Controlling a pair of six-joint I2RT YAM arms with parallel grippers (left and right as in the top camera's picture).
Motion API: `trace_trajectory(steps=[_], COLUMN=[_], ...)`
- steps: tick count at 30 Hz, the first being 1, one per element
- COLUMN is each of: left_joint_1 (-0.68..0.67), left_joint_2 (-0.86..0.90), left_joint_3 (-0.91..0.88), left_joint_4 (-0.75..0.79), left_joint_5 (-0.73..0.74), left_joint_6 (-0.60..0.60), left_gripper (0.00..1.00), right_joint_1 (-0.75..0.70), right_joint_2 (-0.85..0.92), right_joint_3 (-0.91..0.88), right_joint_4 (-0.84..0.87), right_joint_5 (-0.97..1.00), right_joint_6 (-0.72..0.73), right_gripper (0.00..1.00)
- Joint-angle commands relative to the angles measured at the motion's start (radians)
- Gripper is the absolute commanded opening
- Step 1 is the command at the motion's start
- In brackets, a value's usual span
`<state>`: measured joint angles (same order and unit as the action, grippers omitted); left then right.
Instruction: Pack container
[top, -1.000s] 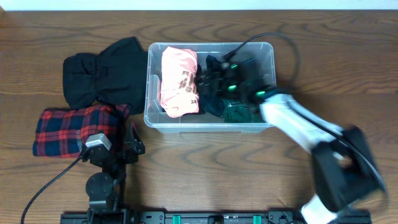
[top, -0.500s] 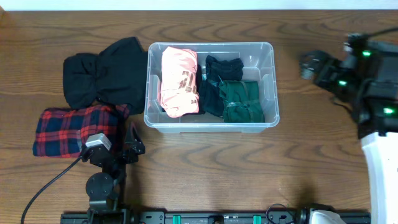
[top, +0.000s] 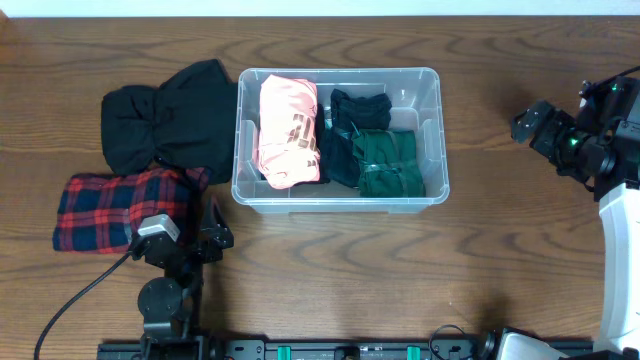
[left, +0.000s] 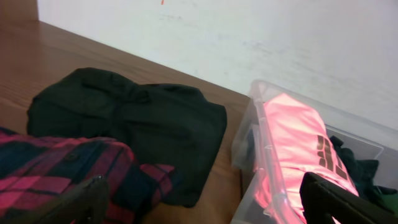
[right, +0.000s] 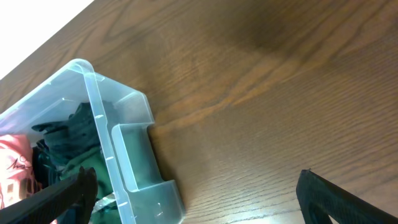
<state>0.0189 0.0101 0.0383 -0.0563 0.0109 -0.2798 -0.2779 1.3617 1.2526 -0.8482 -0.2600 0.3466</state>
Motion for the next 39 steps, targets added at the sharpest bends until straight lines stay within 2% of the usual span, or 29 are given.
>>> trace_trajectory(steps=[1, 4, 9, 11, 15, 18, 19, 20, 21, 23, 25, 28, 30, 33, 39], left_joint_1=[0.003, 0.003, 0.004, 0.004, 0.004, 0.004, 0.004, 0.004, 0.004, 0.005, 0.023, 0.109, 0.204, 0.376, 0.691], left_joint_2=[-0.006, -0.006, 0.048, 0.134, 0.392, 0.558, 0.599, 0.64, 0.669, 0.715, 0.755, 0.83, 0.903, 1.03, 1.297], left_joint_3=[-0.031, -0.007, 0.153, 0.274, 0.55, 0.772, 0.83, 0.884, 0.917, 0.961, 0.986, 0.997, 0.997, 0.997, 0.997], left_joint_4=[-0.002, -0.053, -0.27, -0.384, -0.533, -0.651, -0.686, -0.711, -0.718, -0.729, -0.75, -0.838, -0.891, -0.895, -0.809], left_joint_5=[0.042, 0.111, 0.065, 0.006, 0.002, 0.053, 0.047, -0.005, -0.064, -0.15, -0.164, -0.172, -0.127, 0.051, 0.378], left_joint_6=[0.013, 0.013, -0.052, -0.121, -0.114, -0.114, -0.097, -0.026, 0.007, -0.011, -0.023, -0.157, -0.215, -0.215, -0.158], left_gripper=[0.98, 0.98, 0.98, 0.98, 0.98, 0.98, 0.98, 0.98, 0.98, 0.98, 0.98, 0.98, 0.98, 0.98, 0.98], right_joint_1=[-0.01, -0.01, -0.01, -0.01, -0.01, -0.01, -0.01, -0.01, -0.01, -0.01, -0.01, -0.01, -0.01, -0.01, -0.01], right_joint_2=[0.006, 0.006, 0.006, 0.006, 0.006, 0.006, 0.006, 0.006, 0.006, 0.006, 0.006, 0.006, 0.006, 0.006, 0.006], right_joint_3=[-0.002, -0.002, -0.002, -0.002, -0.002, -0.002, -0.002, -0.002, -0.002, -0.002, -0.002, -0.002, -0.002, -0.002, -0.002], right_joint_4=[-0.002, -0.002, -0.002, -0.002, -0.002, -0.002, -0.002, -0.002, -0.002, -0.002, -0.002, -0.002, -0.002, -0.002, -0.002], right_joint_5=[0.002, 0.002, 0.002, 0.002, 0.002, 0.002, 0.002, 0.002, 0.002, 0.002, 0.002, 0.002, 0.002, 0.002, 0.002], right_joint_6=[-0.023, -0.023, -0.023, -0.023, -0.023, -0.023, -0.023, -0.023, -0.023, -0.023, -0.023, -0.023, -0.023, -0.023, -0.023], right_gripper=[0.99, 0.99, 0.99, 0.99, 0.99, 0.99, 0.99, 0.99, 0.99, 0.99, 0.99, 0.99, 0.99, 0.99, 0.99])
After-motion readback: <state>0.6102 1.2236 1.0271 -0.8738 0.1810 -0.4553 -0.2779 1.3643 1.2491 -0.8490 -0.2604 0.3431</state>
